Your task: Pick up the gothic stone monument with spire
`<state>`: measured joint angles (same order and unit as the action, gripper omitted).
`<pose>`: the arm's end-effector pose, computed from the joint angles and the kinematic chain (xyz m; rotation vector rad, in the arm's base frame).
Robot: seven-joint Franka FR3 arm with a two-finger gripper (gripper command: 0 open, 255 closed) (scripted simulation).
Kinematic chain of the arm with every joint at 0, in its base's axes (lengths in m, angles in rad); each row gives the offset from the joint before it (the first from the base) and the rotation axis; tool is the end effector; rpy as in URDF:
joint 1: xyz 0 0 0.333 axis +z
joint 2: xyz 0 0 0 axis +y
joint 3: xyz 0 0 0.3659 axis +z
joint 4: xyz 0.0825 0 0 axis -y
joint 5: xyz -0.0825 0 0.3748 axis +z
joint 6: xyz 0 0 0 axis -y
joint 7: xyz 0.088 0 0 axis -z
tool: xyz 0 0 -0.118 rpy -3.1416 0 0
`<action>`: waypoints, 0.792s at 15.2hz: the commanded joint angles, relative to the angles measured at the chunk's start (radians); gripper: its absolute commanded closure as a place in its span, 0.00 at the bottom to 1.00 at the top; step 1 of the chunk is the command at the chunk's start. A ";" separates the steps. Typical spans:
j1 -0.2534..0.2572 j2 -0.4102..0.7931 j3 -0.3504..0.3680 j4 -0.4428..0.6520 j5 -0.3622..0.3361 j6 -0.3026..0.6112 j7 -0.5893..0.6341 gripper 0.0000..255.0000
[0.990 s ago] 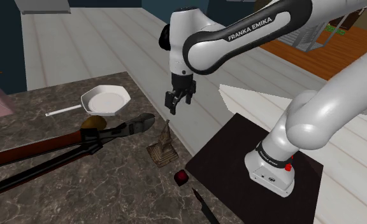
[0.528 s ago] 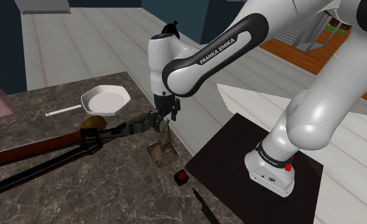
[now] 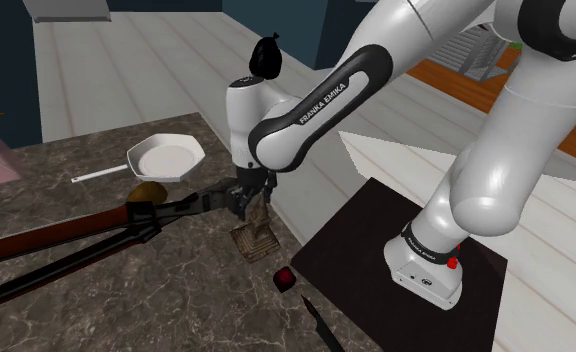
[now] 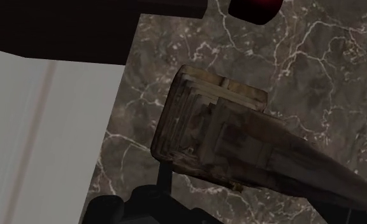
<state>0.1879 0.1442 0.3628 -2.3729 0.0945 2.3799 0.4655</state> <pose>0.4182 0.2586 0.3032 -3.0959 -0.0192 0.2600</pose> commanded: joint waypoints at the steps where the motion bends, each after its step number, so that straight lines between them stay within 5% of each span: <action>1: 0.001 0.018 -0.002 -0.007 -0.007 0.025 0.002 0.00; 2: 0.001 0.018 -0.002 -0.007 -0.007 0.025 0.002 0.00; 3: 0.001 0.018 -0.002 -0.008 -0.006 0.026 0.002 1.00; 12: 0.001 0.018 -0.002 -0.007 -0.007 0.025 0.002 1.00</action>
<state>0.1888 0.1620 0.3603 -2.3787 0.0876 2.4059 0.4677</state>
